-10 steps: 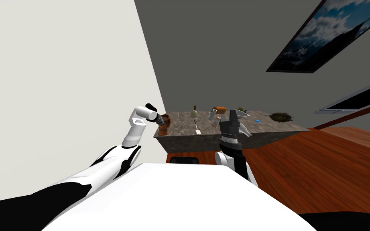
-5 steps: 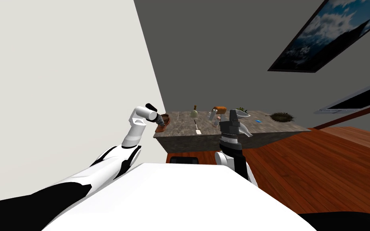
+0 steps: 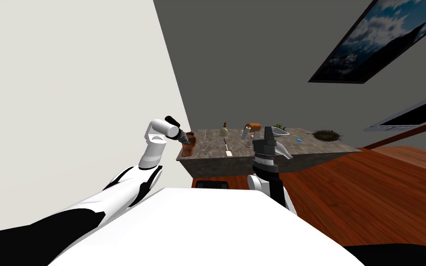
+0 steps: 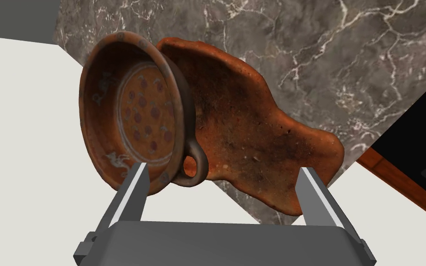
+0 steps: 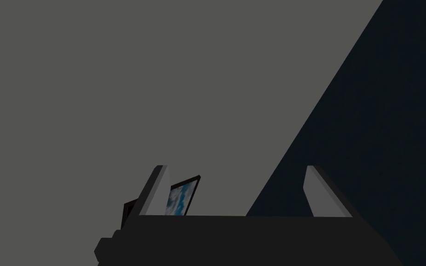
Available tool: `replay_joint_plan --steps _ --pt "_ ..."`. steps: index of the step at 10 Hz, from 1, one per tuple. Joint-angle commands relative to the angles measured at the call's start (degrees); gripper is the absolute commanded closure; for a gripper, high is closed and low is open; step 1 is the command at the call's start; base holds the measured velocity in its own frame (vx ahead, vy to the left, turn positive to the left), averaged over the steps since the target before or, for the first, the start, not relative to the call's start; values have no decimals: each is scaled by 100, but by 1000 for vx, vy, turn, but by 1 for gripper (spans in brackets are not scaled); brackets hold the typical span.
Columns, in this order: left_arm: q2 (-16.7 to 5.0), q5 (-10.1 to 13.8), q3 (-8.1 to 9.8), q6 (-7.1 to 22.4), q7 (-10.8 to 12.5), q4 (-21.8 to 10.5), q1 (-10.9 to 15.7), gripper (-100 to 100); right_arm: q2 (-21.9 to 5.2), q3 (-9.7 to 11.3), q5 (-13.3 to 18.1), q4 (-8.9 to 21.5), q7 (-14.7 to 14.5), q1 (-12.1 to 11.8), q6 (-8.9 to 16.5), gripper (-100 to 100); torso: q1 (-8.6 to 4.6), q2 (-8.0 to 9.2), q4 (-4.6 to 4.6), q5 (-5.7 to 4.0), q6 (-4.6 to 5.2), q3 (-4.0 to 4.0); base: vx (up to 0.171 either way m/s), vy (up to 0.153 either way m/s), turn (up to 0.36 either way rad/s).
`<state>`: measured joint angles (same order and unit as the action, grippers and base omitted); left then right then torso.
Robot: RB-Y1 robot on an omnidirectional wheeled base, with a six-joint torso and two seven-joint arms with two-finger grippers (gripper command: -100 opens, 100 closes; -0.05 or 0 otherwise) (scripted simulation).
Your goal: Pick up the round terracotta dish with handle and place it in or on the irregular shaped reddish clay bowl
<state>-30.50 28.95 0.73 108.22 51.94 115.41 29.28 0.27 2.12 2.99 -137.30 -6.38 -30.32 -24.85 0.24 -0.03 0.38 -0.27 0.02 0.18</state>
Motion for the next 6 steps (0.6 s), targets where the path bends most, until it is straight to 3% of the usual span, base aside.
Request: replay_joint_plan --steps 1,4,5,6 --pt "-45 85 24 208 106 171 31 -100 0 0 0 0 0 0 0 0 0 0 0 0 0 0 51 12 3" --pt "-102 232 54 579 299 471 109 -100 0 0 0 0 0 0 0 0 43 -33 1 -12 8 -16 49 21 -5" --pt "-79 209 62 488 246 415 70 -100 0 0 0 0 0 0 0 0 63 -47 1 -16 10 -23 22 7 -1" --pt "-81 215 64 514 258 427 71 0 0 0 0 0 0 0 0 0 69 -46 0 -14 11 -24 0 0 0"
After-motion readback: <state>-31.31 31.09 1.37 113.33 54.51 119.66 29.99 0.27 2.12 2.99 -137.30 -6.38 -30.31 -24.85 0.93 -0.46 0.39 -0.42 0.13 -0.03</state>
